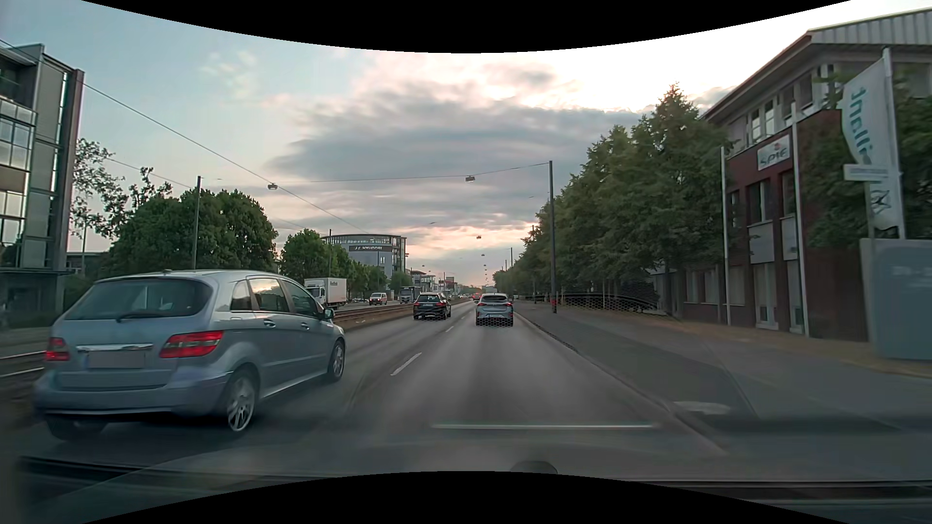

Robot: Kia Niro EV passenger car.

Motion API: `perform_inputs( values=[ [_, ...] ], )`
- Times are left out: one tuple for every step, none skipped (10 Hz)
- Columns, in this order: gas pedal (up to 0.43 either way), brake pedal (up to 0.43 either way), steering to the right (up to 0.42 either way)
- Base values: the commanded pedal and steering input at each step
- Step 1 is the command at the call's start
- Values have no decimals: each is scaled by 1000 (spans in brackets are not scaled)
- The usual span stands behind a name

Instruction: Follow the waypoints while adhering to traffic rules and regulations

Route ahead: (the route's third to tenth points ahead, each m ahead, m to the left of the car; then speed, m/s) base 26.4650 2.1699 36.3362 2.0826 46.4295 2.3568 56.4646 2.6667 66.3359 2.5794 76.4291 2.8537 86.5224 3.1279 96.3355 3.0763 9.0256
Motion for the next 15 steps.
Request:
perform_inputs(
  values=[
    [197,0,-5],
    [197,0,-6],
    [197,0,-6],
    [197,0,-6],
    [197,0,-6],
    [197,0,-6],
    [197,0,-7],
    [197,0,-7],
    [197,0,-7],
    [197,0,-5],
    [197,0,-3],
    [197,0,-3],
    [197,0,-3],
    [197,0,-3],
    [189,0,-3]
  ],
)
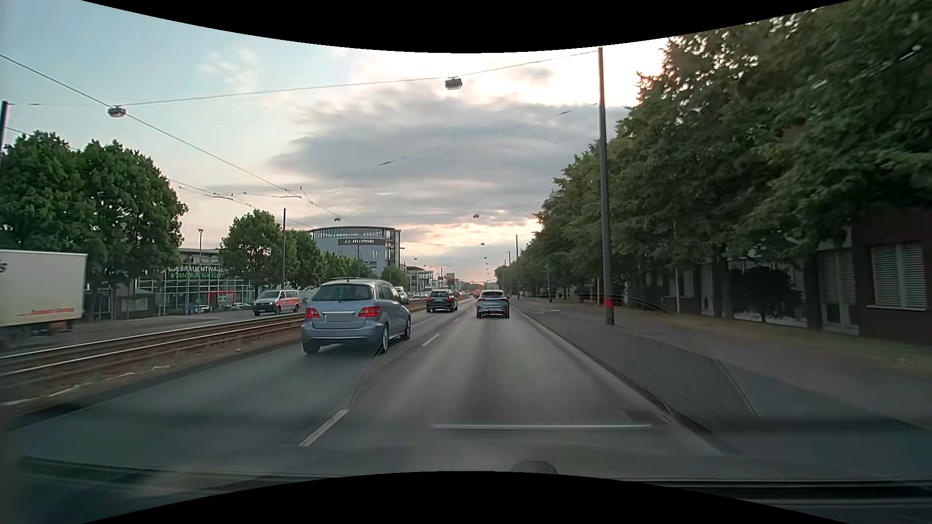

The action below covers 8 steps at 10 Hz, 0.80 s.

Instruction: Follow the waypoints while adhering to traffic rules and regulations

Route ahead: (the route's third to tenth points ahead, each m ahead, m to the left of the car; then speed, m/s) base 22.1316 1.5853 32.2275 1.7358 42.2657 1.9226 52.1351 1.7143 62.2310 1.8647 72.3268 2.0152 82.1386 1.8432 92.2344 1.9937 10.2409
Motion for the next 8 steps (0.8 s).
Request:
perform_inputs(
  values=[
    [169,0,-3],
    [150,0,-3],
    [138,0,-3],
    [138,0,-3],
    [138,0,-3],
    [138,0,-3],
    [138,0,-3],
    [138,0,-4]
  ],
)
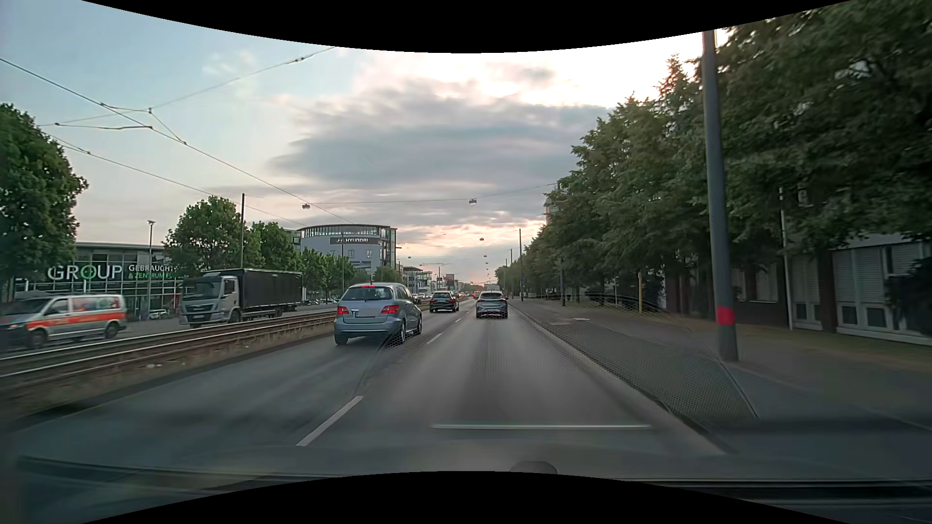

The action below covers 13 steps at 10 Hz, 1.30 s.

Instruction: Follow the waypoints while adhering to traffic rules and regulations

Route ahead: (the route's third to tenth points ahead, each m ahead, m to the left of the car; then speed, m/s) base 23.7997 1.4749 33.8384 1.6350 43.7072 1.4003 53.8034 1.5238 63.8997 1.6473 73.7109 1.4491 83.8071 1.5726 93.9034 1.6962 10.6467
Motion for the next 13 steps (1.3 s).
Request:
perform_inputs(
  values=[
    [118,0,-5],
    [79,0,-5],
    [0,0,-5],
    [0,0,-6],
    [0,0,-6],
    [0,0,-6],
    [0,0,-6],
    [0,0,-6],
    [0,0,-6],
    [0,0,-5],
    [0,0,-5],
    [0,0,-5],
    [0,0,-5]
  ],
)
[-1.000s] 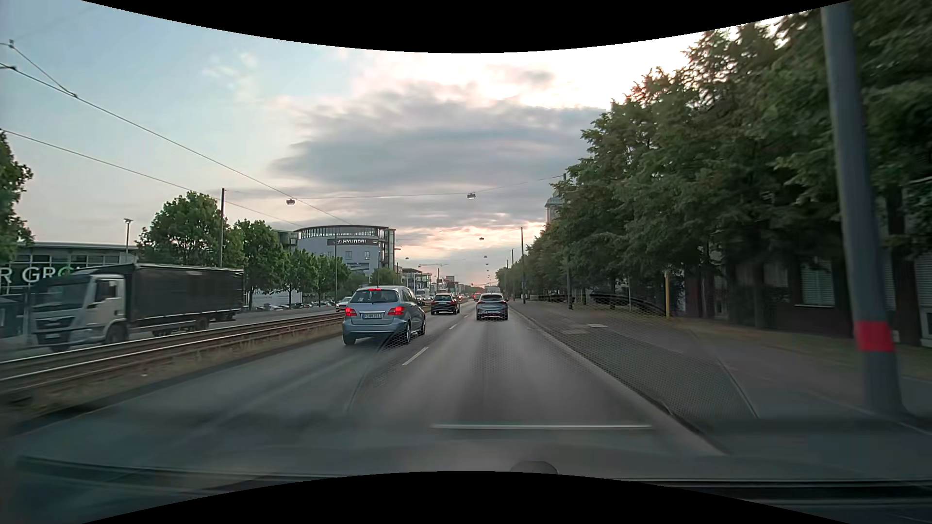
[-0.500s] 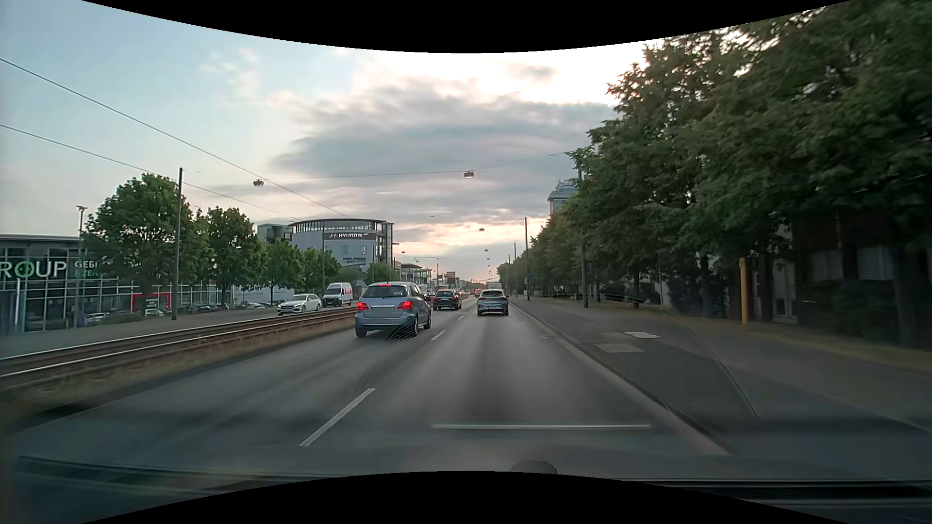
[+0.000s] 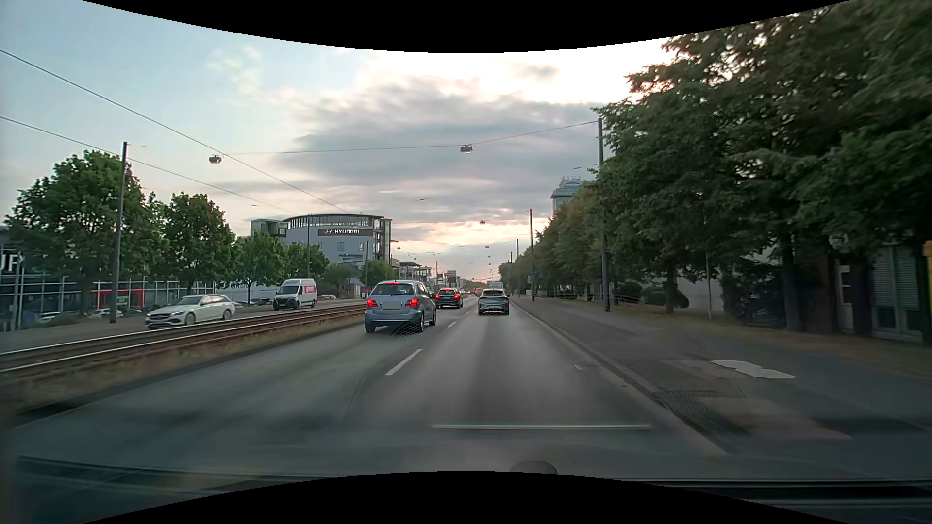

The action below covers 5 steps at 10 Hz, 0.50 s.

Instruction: Follow the waypoints while adhering to traffic rules and regulations

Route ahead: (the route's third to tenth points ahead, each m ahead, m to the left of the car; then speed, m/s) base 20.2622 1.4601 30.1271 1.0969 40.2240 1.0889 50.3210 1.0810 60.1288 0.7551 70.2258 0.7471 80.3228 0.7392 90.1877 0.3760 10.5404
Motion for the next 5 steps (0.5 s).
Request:
perform_inputs(
  values=[
    [0,0,-5],
    [0,0,-5],
    [0,0,-5],
    [0,0,-5],
    [0,0,-5]
  ],
)
